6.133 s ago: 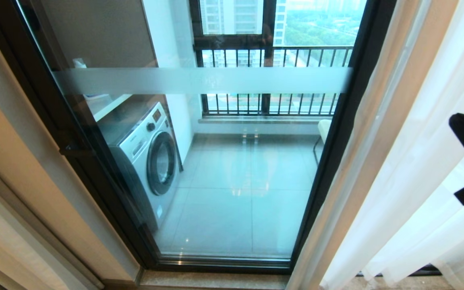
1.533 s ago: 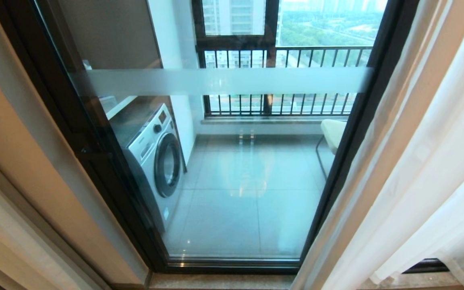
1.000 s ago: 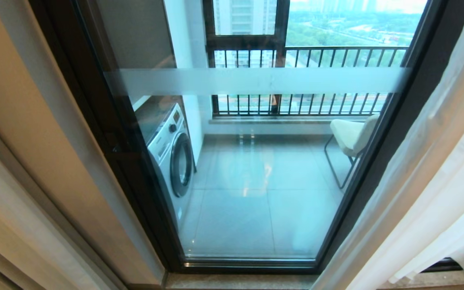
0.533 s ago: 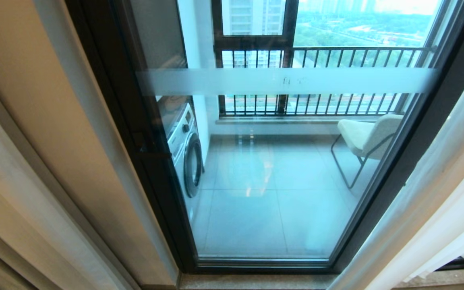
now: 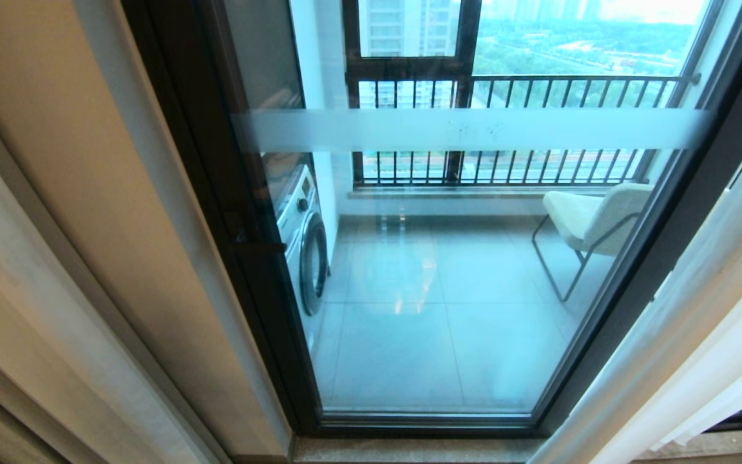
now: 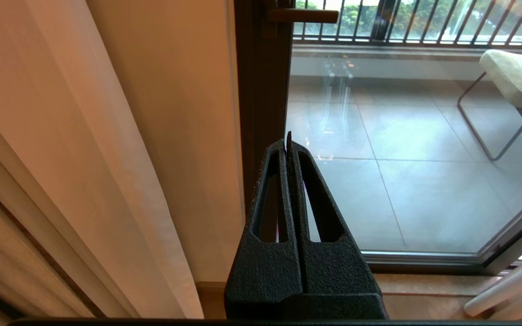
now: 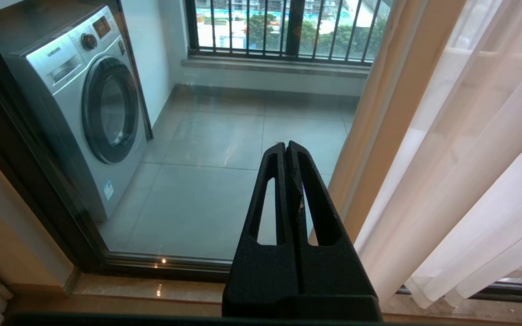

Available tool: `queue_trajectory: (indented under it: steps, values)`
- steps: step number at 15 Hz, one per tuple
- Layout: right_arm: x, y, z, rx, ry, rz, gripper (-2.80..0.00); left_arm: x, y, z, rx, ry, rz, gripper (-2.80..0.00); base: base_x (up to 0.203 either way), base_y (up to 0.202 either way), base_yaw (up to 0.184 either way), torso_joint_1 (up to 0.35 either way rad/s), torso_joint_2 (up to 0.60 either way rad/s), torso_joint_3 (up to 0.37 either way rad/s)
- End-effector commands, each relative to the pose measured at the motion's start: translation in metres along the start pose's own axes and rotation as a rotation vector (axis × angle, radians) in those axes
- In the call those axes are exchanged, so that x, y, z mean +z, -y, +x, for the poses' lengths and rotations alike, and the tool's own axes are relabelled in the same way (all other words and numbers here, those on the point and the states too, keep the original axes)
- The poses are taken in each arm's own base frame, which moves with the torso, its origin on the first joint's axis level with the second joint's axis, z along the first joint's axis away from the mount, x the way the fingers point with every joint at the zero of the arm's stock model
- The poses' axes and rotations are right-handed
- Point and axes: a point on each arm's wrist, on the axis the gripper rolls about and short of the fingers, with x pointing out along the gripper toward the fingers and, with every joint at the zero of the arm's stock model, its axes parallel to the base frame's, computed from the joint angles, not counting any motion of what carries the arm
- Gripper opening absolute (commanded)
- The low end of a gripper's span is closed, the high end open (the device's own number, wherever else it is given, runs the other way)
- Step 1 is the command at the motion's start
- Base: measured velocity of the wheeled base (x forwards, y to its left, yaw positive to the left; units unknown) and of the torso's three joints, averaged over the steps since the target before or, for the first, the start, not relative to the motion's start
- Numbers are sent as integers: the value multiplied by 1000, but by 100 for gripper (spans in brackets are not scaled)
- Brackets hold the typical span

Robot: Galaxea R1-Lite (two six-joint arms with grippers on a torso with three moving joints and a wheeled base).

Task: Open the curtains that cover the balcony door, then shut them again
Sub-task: Close the inner curtains on both sides

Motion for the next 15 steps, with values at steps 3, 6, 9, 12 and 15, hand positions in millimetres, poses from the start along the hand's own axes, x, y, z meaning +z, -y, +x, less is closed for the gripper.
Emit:
queue_trajectory:
  steps: [3, 6, 9, 12, 15]
  values:
    - [0, 0, 0, 0, 1, -1, -280, 0, 0, 0, 0, 0, 2, -280, 0, 0, 0, 0, 0, 0]
    - [0, 0, 0, 0, 1, -1, -280, 2, 0, -1, 11, 3, 12, -280, 0, 0, 0, 0, 0, 0]
    - [0, 0, 0, 0, -1, -1, -280, 35, 1, -11, 18, 21, 13, -280, 0, 0, 0, 0, 0, 0]
    - [0, 0, 0, 0, -1, -1, -280, 76, 1, -10, 55, -21, 12, -280, 0, 0, 0, 0, 0, 0]
    - [0, 0, 0, 0, 1, -1, -280, 110, -2, 10, 271, -123, 25, -280, 0, 0, 0, 0, 0, 0]
